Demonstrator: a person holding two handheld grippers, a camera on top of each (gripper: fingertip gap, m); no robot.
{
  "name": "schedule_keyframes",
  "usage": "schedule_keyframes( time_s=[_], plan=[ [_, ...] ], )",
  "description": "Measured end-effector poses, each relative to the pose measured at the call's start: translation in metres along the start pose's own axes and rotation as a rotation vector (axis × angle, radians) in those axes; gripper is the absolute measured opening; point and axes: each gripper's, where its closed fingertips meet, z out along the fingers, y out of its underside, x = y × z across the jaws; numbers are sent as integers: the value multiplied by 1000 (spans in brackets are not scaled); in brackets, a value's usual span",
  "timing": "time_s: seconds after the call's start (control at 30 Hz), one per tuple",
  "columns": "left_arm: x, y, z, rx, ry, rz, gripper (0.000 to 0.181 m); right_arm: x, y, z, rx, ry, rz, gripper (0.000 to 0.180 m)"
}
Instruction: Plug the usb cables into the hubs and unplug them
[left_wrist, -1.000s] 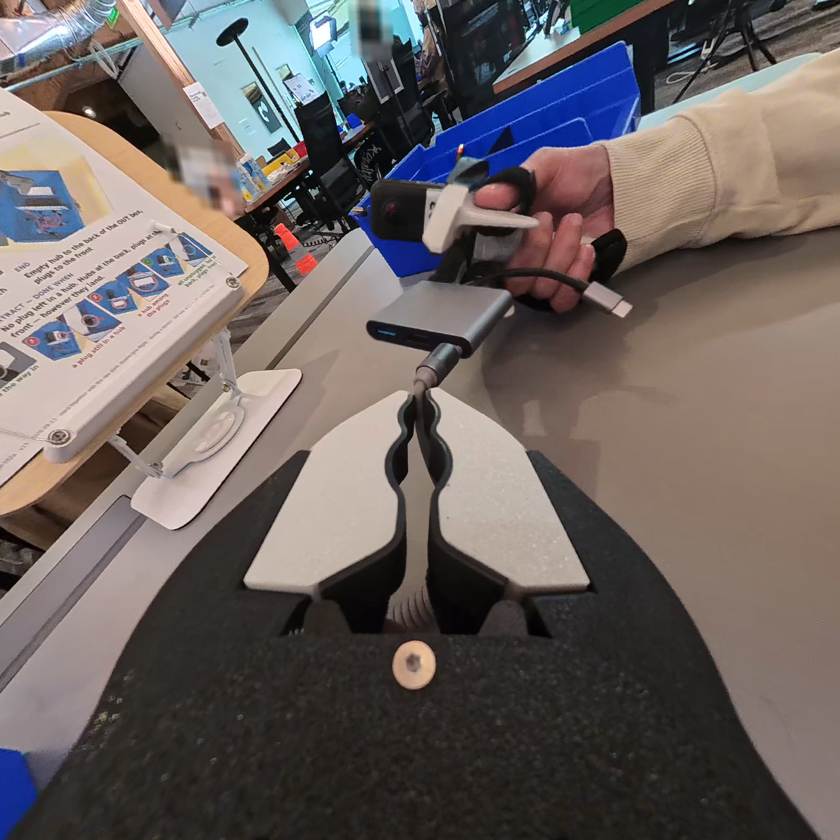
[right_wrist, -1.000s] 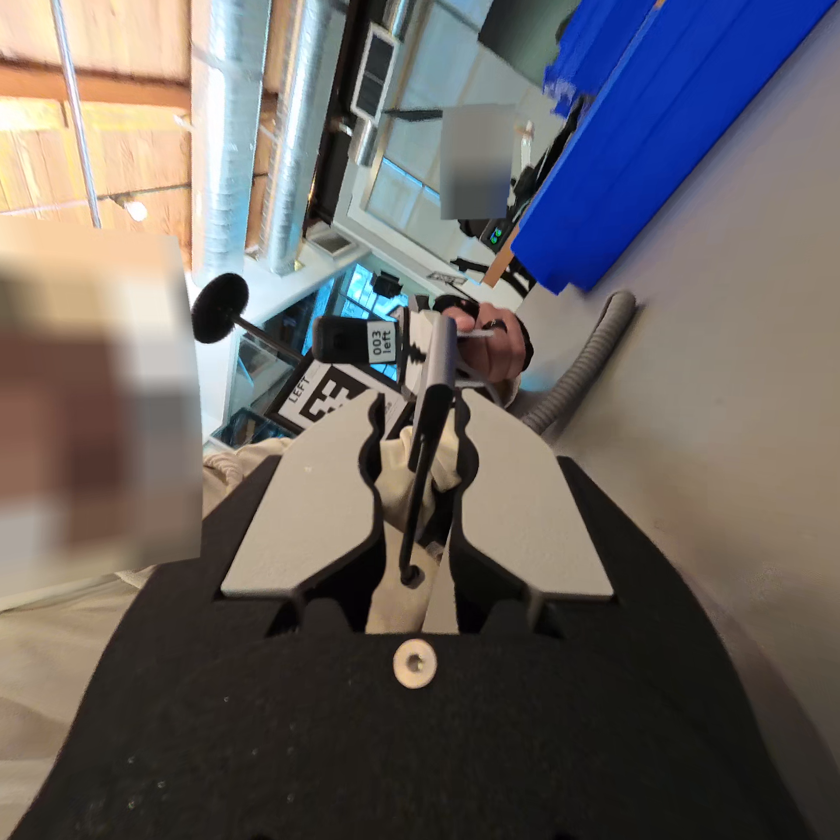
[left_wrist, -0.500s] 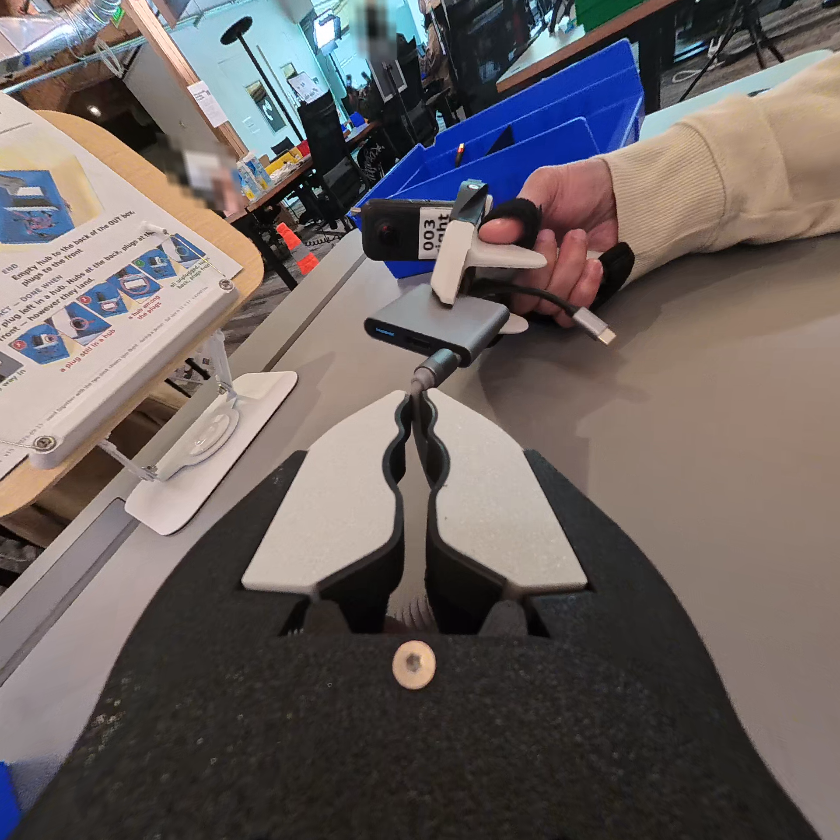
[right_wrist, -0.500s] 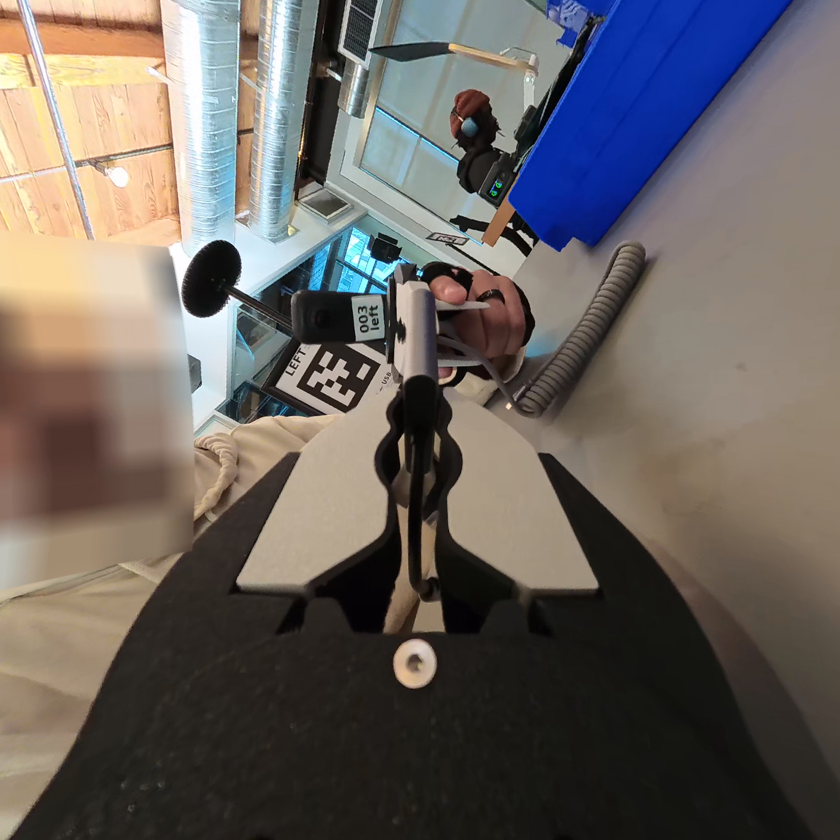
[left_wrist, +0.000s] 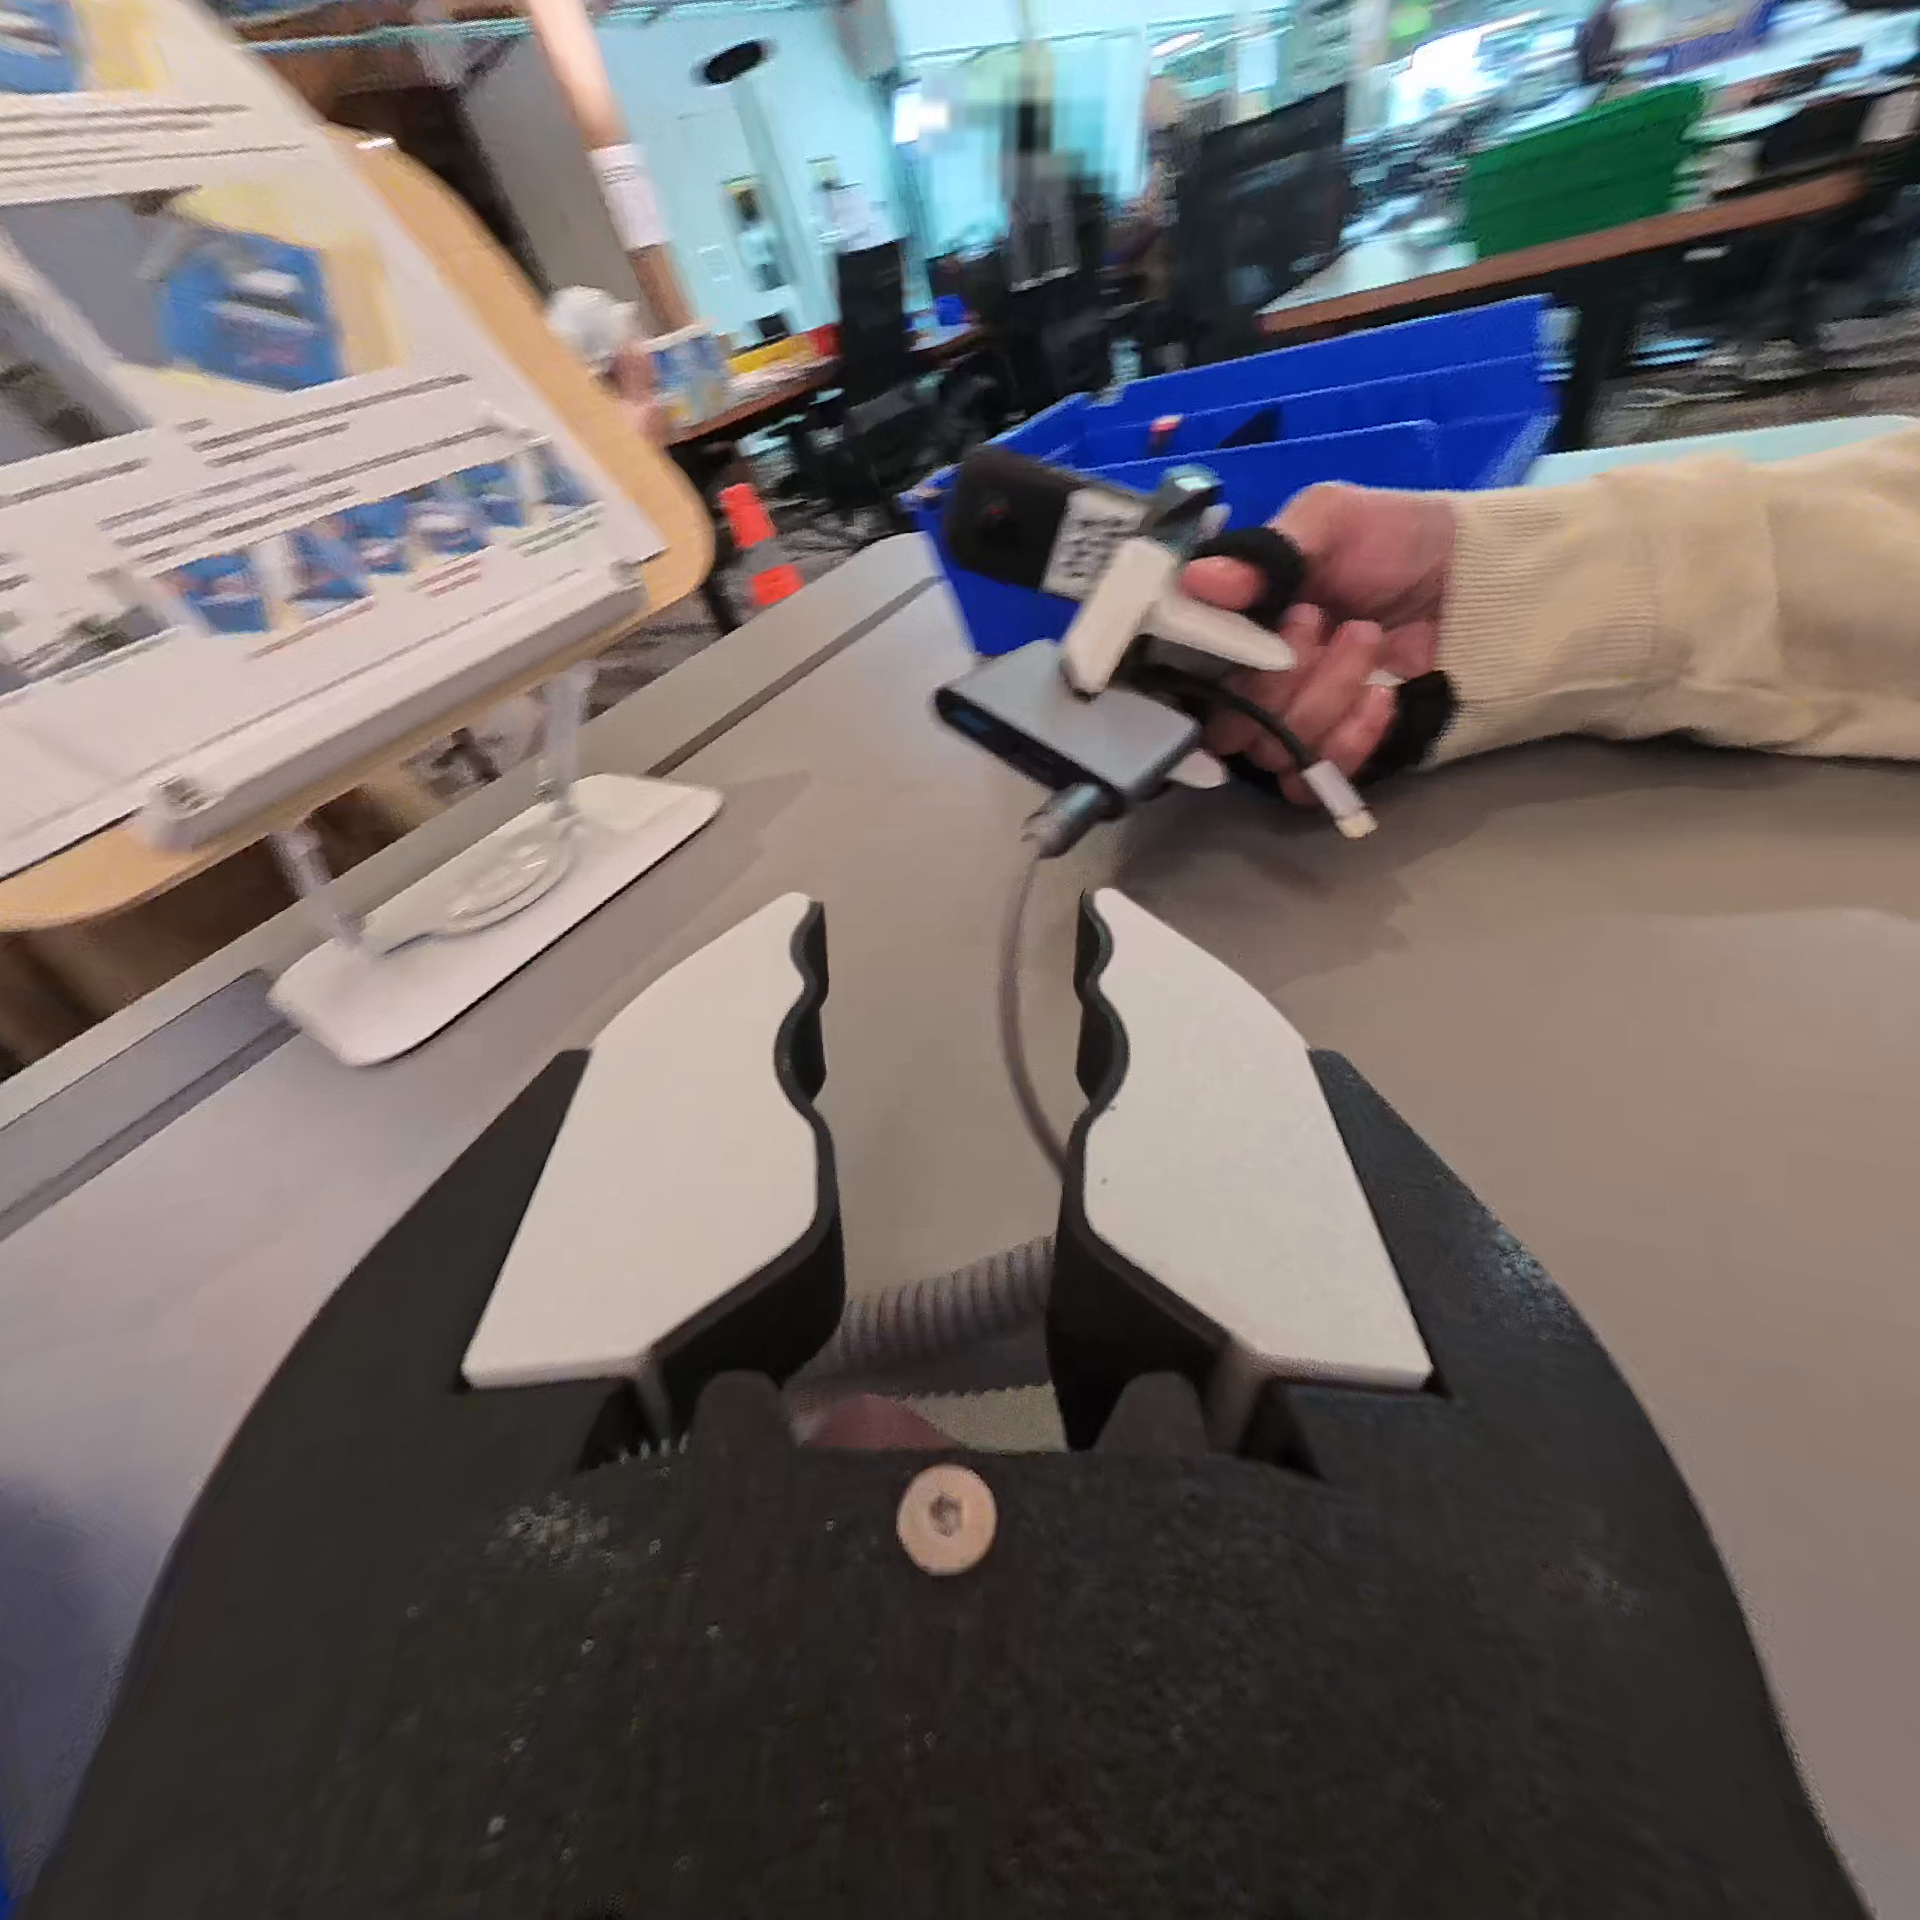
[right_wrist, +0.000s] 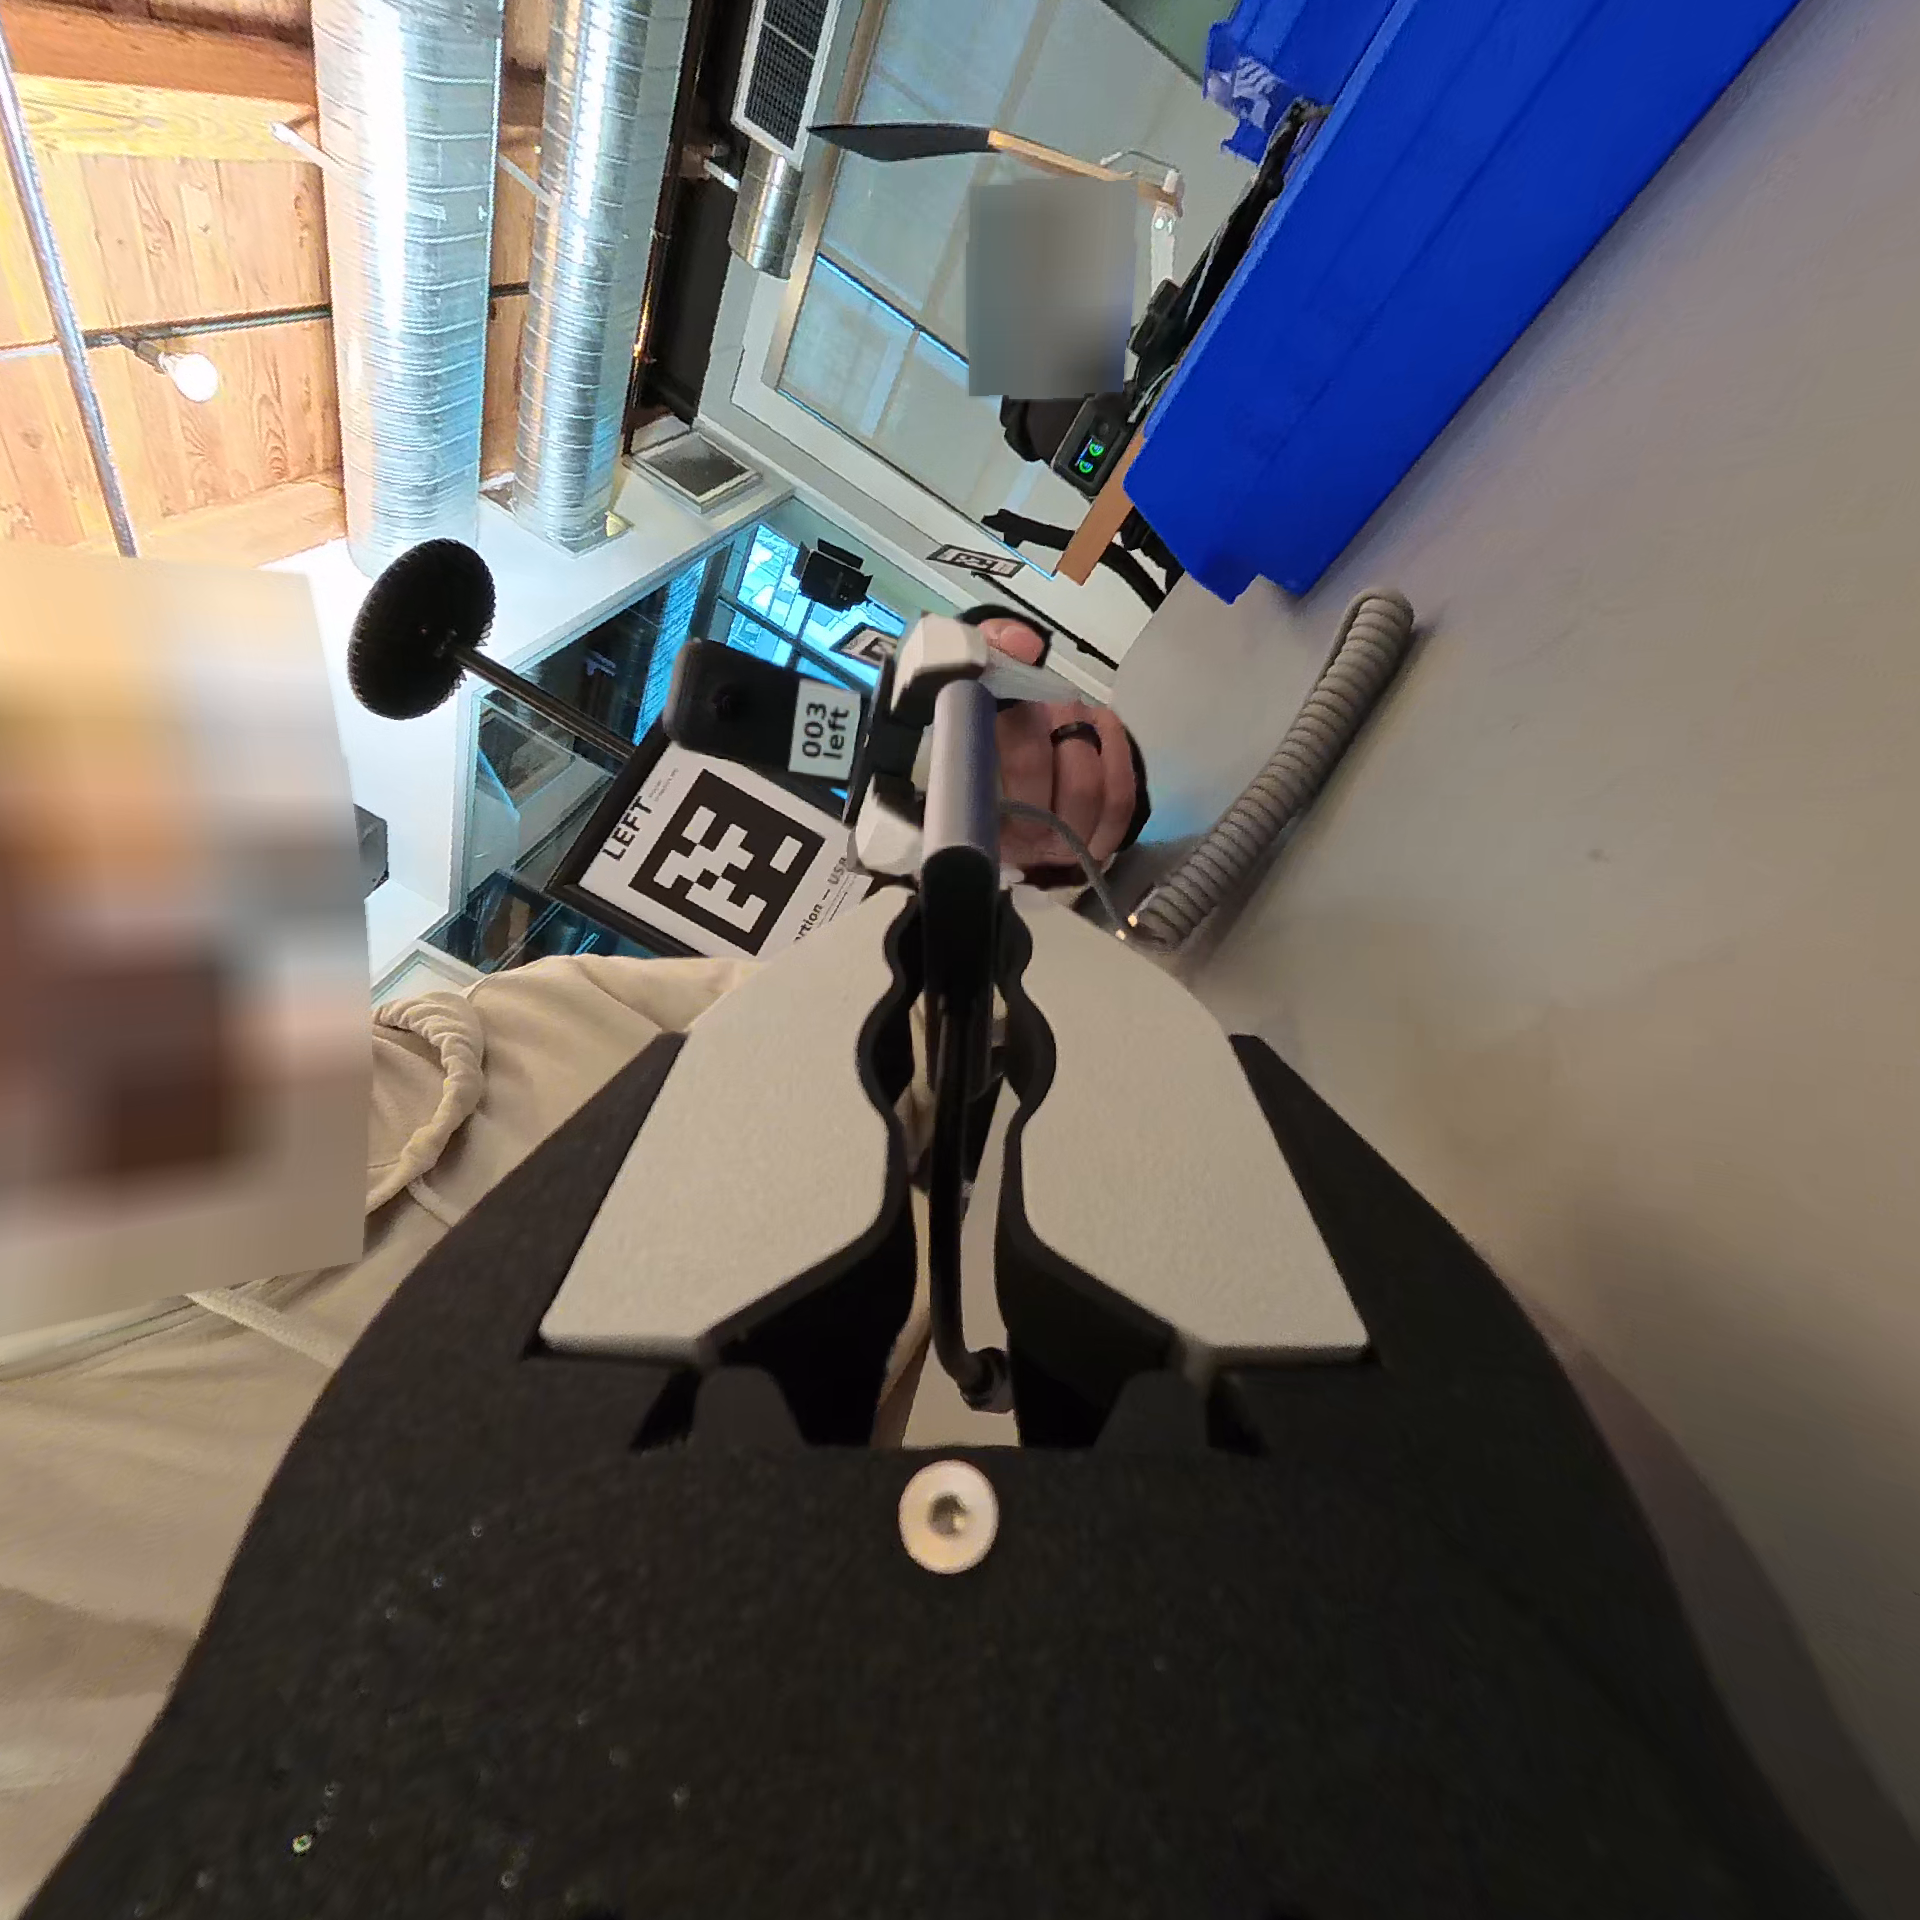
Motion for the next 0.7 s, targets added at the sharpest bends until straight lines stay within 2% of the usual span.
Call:
schedule_keyframes(
  time_s=[0.13,0.33,0.4,0.53,0.7],
  plan=[
    [-31,9,-16,-21,-223,-63,42,1,-3,-4,9,24,-14,12],
    [-52,18,-22,-53,-326,-142,38,-14,-16,-14,15,188,-165,12],
    [-53,21,-21,-72,-336,-151,39,-43,-32,-24,41,273,-251,12],
    [-53,26,-17,-105,-345,-182,44,-110,-72,-59,40,552,-439,12],
    [-48,27,-14,-120,-328,-175,50,-212,-127,-102,81,755,-580,12]
  ],
)
